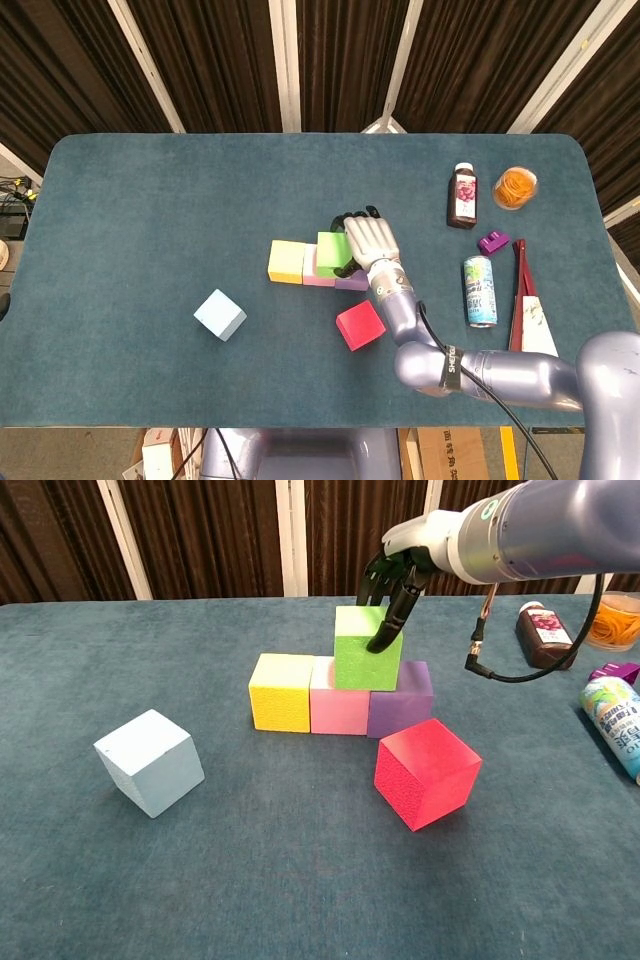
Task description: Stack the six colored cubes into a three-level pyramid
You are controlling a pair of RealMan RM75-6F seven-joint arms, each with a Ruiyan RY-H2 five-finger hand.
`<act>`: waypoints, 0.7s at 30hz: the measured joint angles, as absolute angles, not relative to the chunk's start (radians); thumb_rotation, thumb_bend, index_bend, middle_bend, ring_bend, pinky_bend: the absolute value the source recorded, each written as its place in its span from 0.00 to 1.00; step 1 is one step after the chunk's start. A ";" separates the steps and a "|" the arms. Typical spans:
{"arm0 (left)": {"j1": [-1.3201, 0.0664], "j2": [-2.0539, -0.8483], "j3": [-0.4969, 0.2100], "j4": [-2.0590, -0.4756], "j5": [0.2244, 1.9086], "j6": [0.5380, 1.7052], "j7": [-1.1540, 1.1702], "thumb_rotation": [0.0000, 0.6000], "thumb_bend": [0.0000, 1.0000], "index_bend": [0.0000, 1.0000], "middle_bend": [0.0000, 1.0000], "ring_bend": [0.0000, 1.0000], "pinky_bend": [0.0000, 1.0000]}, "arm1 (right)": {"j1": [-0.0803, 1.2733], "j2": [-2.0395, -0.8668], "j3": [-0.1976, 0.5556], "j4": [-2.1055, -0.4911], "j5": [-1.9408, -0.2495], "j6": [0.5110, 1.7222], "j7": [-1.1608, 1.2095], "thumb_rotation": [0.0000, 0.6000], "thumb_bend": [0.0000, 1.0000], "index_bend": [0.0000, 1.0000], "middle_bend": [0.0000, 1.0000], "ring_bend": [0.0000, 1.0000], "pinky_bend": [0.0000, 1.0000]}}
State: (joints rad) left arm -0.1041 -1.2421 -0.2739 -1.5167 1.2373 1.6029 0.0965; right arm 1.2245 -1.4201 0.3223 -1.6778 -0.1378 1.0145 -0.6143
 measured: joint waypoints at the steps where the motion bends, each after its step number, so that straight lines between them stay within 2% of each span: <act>1: -0.104 -1.242 -0.274 -1.517 1.237 1.603 0.096 1.00 0.31 0.05 0.00 0.00 0.00 | 1.224 -1.420 0.322 -1.679 -0.138 1.015 -0.615 1.00 0.20 0.31 0.24 0.17 0.00; 16: -0.104 -1.245 -0.278 -1.518 1.232 1.604 0.098 1.00 0.31 0.05 0.00 0.00 0.00 | 1.226 -1.419 0.325 -1.684 -0.131 1.021 -0.627 1.00 0.20 0.30 0.22 0.15 0.00; 21: -0.104 -1.245 -0.279 -1.518 1.230 1.604 0.098 1.00 0.31 0.05 0.00 0.00 0.00 | 1.226 -1.415 0.325 -1.690 -0.128 1.017 -0.632 1.00 0.20 0.26 0.21 0.13 0.00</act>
State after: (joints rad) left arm -0.1038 -1.2453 -0.2789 -1.5179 1.2303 1.6044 0.0977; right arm 1.2259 -1.4151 0.3248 -1.6903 -0.1278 1.0165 -0.6323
